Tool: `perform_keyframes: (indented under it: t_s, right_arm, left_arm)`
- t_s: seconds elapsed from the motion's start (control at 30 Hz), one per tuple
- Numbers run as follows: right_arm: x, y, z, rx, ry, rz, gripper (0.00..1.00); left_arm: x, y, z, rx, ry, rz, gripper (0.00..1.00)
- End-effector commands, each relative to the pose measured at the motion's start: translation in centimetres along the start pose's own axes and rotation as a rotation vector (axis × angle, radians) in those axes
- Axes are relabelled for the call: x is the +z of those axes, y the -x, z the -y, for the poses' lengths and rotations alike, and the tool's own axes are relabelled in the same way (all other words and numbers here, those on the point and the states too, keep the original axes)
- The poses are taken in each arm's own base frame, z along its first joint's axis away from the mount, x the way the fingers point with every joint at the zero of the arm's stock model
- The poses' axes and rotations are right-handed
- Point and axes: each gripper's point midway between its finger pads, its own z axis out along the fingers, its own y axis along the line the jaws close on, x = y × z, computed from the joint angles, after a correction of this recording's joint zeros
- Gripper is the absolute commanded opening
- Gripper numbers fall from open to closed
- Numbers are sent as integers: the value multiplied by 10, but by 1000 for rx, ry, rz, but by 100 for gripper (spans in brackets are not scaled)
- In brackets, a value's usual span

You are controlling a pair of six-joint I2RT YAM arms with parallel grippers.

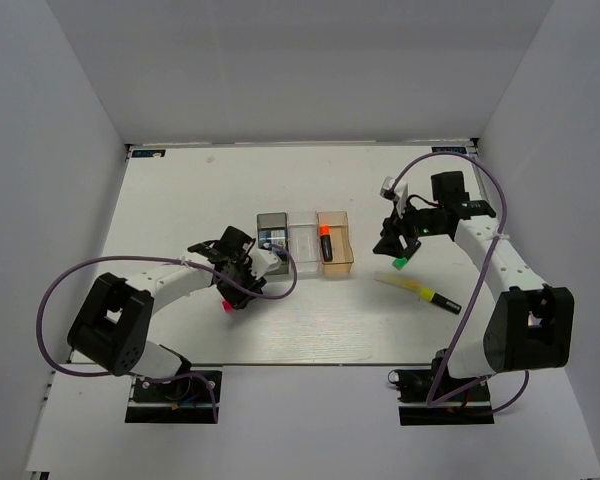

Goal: Sort the stationery into containers
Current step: Pick up the pen from the center of the board, then place the pen in the storage box.

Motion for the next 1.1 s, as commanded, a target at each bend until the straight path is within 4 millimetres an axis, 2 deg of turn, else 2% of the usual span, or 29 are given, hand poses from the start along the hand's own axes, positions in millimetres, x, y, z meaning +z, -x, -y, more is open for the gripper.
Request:
perform_keyframes:
  t_s: [0.0, 0.07, 0.23, 0.3, 0.33, 0.37, 0.4, 0.43, 0.47, 0.57, 0.6, 0.63, 0.67, 0.7, 0.73, 0.77, 0.8, 0.83, 0.87, 0.9, 0.93, 0.97, 1.0, 1.03, 1.07]
  right_arm:
    - [-7, 12, -1, -12, -1, 62, 62]
    - [-8, 11, -3, -3, 9, 68, 62]
    - [-14, 8, 2, 2, -13, 69, 62]
    - [-17, 2, 8, 7, -44, 50, 61]
    - [-17, 2, 10, 0, -54, 46, 54]
    - [-19, -3, 16, 4, -92, 19, 47]
    - [-20, -5, 20, 5, -105, 16, 34]
    - [-20, -6, 22, 14, -114, 8, 3]
    - [-21, -13, 28, 40, -150, -23, 0]
    - [-23, -20, 39, 66, -194, -45, 0]
    - [-24, -23, 46, 71, -223, -56, 0]
    - [-23, -25, 47, 105, -228, -59, 23]
    - [-23, -26, 50, 123, -244, -64, 49]
    - [-26, -30, 60, 129, -295, -80, 72]
    - [-25, -33, 64, 177, -318, -87, 90]
    - [-26, -35, 69, 189, -341, -92, 90]
    - [-32, -40, 81, 199, -409, -114, 90]
    - [-34, -38, 88, 247, -444, -108, 90]
    - [-36, -43, 91, 268, -463, -129, 90]
    - [-40, -46, 96, 317, -493, -130, 90]
    - [-44, -41, 102, 338, -523, -117, 90]
    - [-43, -45, 105, 409, -539, -121, 82]
    - [-42, -46, 102, 452, -531, -124, 74]
    - [-46, -51, 103, 508, -525, -116, 63]
    - [-46, -52, 103, 575, -534, -100, 48]
  left_arm:
    - [4, -7, 5, -15, -13, -17, 54]
    - [6, -10, 6, -18, -17, -32, 52]
    - [0, -7, 3, -43, 9, -37, 17]
    - [-13, 4, 0, -54, 49, -3, 10]
    - [-18, 8, -1, -64, 59, 12, 3]
    - [-33, 19, -1, -94, 75, 76, 0]
    - [-44, 31, 0, -100, 71, 118, 0]
    - [-52, 39, 2, -108, 66, 149, 0]
    - [-67, 49, 11, -130, 44, 212, 0]
    - [-110, 94, 23, -132, -4, 383, 0]
    - [-117, 103, 31, -119, -33, 407, 0]
    - [-135, 123, 34, -122, -48, 463, 0]
    - [-140, 131, 39, -122, -76, 478, 0]
    - [-133, 141, 45, -122, -111, 469, 0]
    - [-145, 160, 48, -163, -137, 512, 0]
    - [-146, 173, 52, -189, -169, 543, 0]
    - [-128, 189, 54, -208, -189, 532, 0]
    - [-136, 212, 54, -253, -203, 585, 0]
    - [-128, 220, 40, -377, -140, 583, 0]
    - [-102, 230, 38, -483, -145, 549, 0]
    - [-105, 248, 34, -518, -134, 592, 0]
    - [-98, 254, 25, -634, -86, 598, 0]
    - [-89, 265, 20, -672, -70, 602, 0]
    - [-71, 268, 24, -725, -60, 567, 0]
    - [-72, 290, 27, -751, -65, 591, 0]
